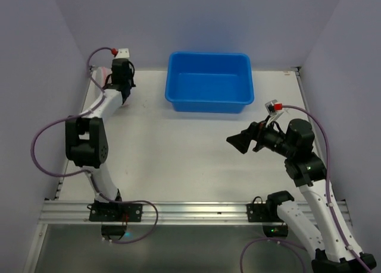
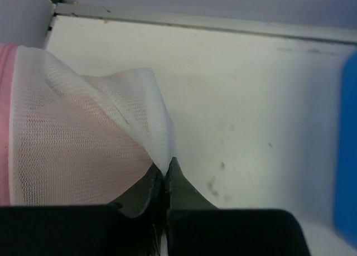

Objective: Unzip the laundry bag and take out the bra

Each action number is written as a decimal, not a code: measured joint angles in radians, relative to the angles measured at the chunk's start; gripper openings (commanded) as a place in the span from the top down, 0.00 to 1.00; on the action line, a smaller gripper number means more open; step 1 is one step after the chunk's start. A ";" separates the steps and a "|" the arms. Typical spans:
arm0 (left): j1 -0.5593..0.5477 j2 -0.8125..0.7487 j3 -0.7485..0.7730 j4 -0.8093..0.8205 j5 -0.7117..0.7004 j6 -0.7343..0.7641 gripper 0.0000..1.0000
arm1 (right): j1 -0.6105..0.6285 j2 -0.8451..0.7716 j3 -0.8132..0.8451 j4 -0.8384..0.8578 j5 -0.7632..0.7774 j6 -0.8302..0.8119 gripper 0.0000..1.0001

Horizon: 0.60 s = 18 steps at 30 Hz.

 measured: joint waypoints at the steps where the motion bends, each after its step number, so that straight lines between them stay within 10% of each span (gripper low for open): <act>1: -0.035 -0.051 -0.037 -0.026 -0.017 -0.014 1.00 | 0.000 0.000 0.000 -0.001 0.000 0.000 0.01; 13: -0.687 -0.652 -0.567 -0.260 -0.059 -0.371 0.98 | 0.000 -0.056 0.000 -0.043 0.009 0.000 0.01; 18: -0.937 -0.557 -0.583 -0.269 -0.089 -0.495 0.56 | 0.000 -0.073 0.000 -0.045 0.018 0.000 0.01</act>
